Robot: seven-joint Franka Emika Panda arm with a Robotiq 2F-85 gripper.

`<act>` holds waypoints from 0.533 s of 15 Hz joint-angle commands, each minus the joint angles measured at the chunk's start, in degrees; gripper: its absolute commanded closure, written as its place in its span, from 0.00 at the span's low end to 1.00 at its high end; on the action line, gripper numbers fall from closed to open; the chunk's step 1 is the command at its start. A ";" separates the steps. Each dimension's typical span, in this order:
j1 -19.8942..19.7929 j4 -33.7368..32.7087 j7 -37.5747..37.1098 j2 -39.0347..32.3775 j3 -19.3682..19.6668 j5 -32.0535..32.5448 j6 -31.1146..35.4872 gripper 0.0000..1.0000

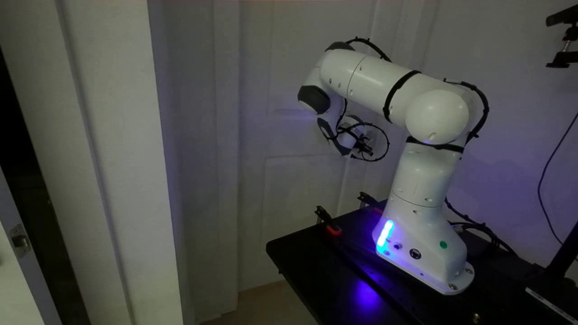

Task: Open the door

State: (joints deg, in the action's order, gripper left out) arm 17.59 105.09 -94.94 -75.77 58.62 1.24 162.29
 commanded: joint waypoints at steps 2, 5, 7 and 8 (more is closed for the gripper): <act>-1.61 -0.75 -4.71 -5.22 -0.29 -3.04 -1.47 0.99; -2.11 -2.30 -6.38 -5.56 -0.32 -3.85 -1.84 0.99; -2.53 -3.14 -7.36 -5.47 -0.55 -4.31 -2.01 0.99; -3.08 -3.70 -6.82 -4.77 -1.05 -4.10 -2.61 0.99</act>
State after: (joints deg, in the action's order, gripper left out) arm 18.31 104.51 -100.11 -77.19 58.95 -1.70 161.52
